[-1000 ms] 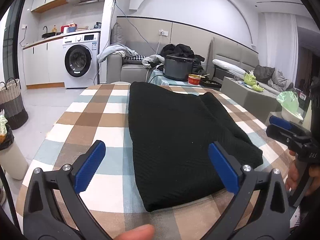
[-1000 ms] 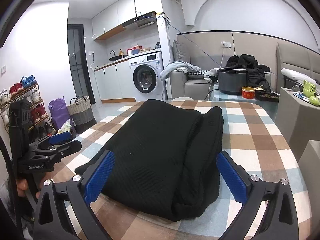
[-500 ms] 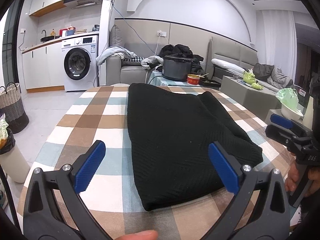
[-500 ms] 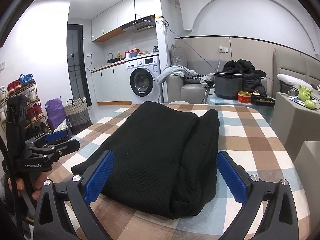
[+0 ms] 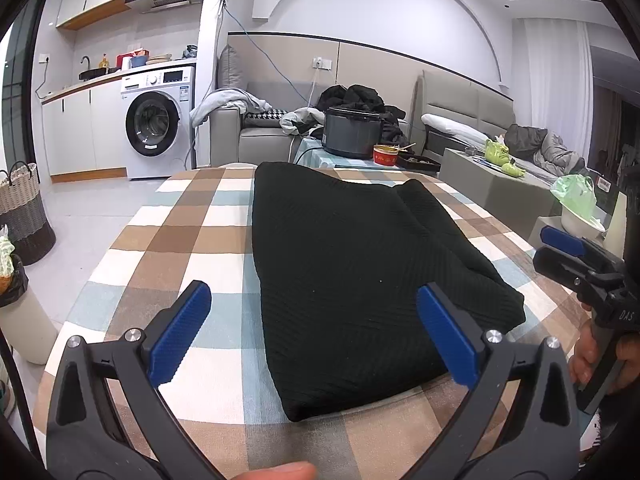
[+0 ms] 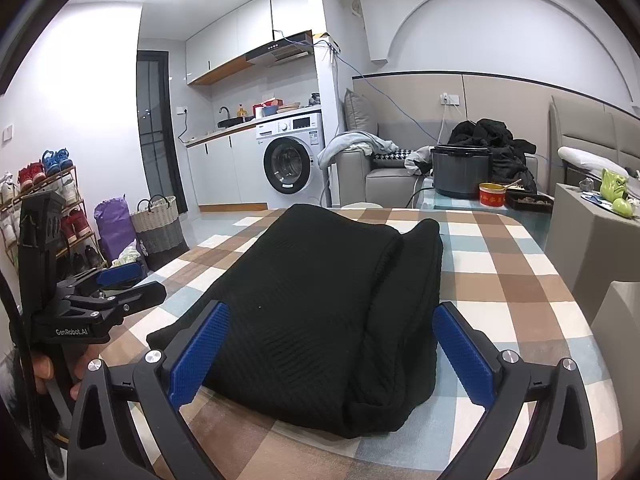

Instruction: Fold small clothes

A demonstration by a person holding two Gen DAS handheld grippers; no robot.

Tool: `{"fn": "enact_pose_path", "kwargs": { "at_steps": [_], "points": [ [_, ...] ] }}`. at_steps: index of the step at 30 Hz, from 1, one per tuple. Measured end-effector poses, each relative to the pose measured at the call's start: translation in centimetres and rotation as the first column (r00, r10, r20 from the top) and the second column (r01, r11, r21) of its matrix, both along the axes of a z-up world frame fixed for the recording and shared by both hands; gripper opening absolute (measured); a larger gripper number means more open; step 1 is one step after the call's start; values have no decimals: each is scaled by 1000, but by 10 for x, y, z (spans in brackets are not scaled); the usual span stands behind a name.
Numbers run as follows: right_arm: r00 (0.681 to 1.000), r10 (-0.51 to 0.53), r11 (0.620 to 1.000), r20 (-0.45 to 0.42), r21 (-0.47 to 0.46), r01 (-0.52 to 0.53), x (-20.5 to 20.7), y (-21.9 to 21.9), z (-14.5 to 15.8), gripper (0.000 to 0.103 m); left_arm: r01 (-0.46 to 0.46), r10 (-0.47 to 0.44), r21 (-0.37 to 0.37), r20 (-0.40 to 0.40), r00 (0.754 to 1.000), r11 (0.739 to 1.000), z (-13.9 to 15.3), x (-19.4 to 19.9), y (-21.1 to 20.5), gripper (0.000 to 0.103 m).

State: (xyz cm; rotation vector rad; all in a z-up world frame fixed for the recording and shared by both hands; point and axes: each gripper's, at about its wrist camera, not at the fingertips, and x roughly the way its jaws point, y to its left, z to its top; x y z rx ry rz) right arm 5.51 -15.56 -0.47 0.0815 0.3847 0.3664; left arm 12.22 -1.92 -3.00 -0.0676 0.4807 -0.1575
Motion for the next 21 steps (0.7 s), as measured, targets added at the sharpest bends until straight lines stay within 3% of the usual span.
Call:
{"fn": "enact_pose_path", "kwargs": {
  "at_steps": [21],
  "points": [
    [1000,0,1000,-1,0,0,0,1,0,103,-1,1,-1,-3,1000,1000,-1,0,0,102]
  ]
}}
